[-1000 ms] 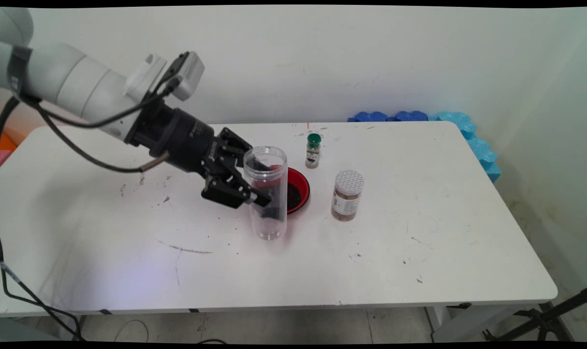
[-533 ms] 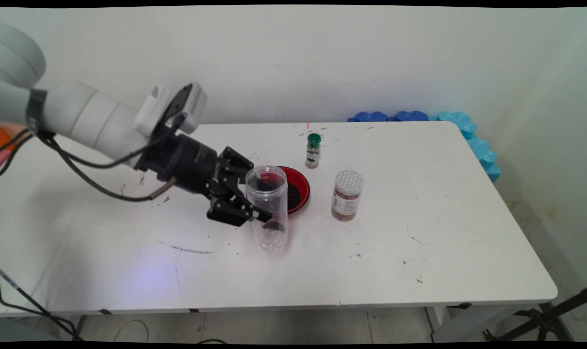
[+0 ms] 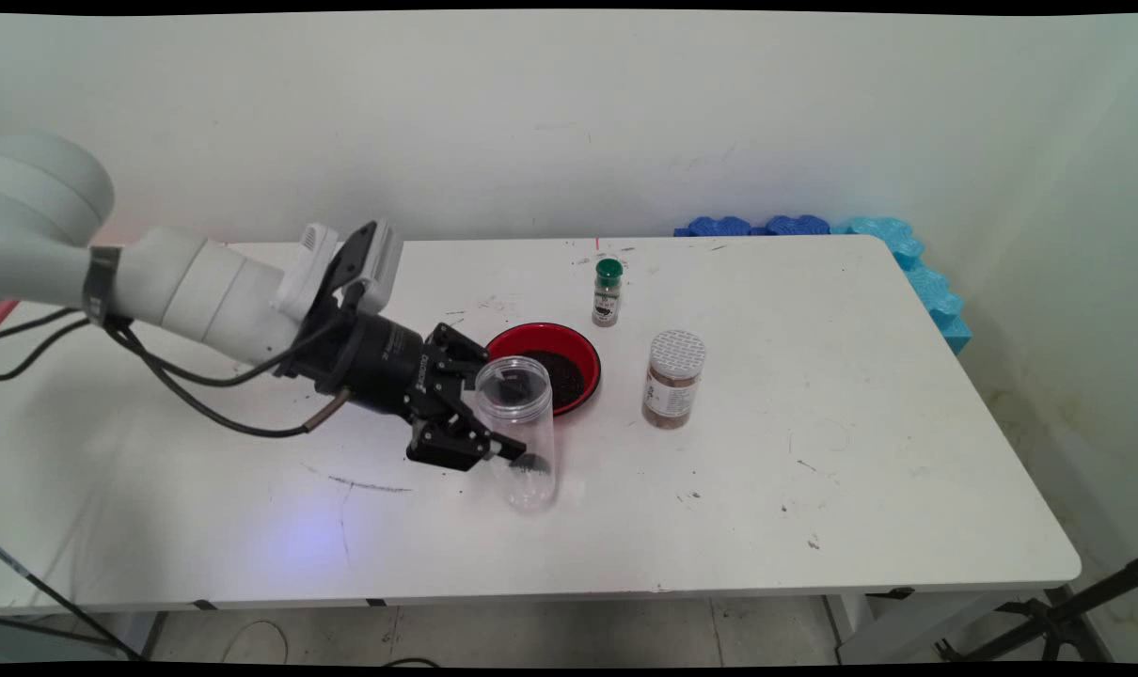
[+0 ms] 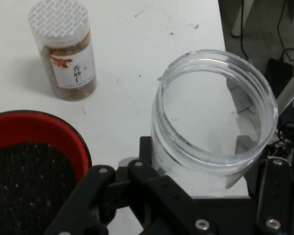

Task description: Place the picked object on the table

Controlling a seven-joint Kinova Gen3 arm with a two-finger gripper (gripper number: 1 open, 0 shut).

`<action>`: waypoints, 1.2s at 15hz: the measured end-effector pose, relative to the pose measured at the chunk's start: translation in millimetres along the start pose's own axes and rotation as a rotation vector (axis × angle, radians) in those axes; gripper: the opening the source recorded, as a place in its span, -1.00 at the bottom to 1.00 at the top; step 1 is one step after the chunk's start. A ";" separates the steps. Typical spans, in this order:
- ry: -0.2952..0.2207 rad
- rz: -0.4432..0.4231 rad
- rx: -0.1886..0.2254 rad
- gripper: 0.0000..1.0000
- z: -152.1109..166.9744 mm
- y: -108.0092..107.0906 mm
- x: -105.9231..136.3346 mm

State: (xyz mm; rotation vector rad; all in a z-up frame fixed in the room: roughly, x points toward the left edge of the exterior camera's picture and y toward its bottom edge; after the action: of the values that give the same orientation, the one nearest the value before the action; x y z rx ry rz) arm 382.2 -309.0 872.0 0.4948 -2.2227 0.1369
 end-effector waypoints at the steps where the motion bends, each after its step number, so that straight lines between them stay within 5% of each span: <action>1: 0.002 -0.001 0.001 -1.00 2.3 0.1 -4.1; 17: 0.024 -0.012 0.010 -1.00 22.5 -3.2 -32.9; 18: 0.026 -0.013 0.010 1.00 23.1 -3.3 -33.3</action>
State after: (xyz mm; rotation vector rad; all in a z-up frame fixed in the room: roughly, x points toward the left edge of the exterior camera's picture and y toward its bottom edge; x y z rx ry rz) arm 386.1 -307.9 831.6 0.5104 -2.1941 0.1472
